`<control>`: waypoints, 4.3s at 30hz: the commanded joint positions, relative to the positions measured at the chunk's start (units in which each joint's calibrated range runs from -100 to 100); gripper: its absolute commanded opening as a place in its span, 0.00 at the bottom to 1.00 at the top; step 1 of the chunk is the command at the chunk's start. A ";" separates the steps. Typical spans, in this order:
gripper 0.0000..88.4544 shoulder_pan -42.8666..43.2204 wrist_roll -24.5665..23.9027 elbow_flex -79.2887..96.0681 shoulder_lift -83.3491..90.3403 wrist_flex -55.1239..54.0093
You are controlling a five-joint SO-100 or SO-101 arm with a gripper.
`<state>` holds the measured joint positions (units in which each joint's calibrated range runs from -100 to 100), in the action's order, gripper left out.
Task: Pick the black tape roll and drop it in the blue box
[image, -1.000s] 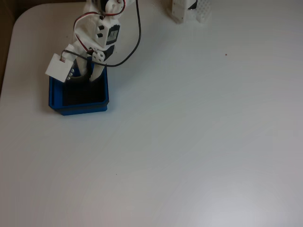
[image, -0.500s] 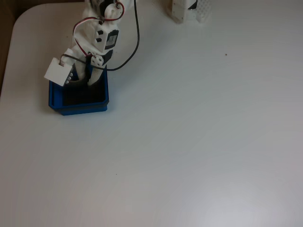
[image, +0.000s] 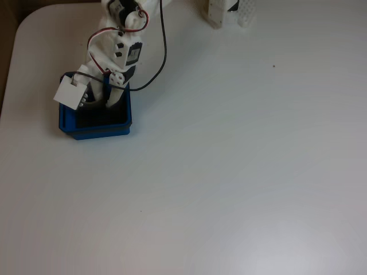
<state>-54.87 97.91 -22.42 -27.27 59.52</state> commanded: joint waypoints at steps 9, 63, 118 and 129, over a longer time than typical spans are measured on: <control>0.11 -0.67 -0.19 -3.63 0.84 -0.78; 0.11 0.21 0.25 70.94 69.41 -18.27; 0.11 44.76 0.42 122.42 126.18 -18.76; 0.10 49.26 0.51 122.42 126.09 -18.68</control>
<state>-6.38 98.16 99.10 98.31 41.22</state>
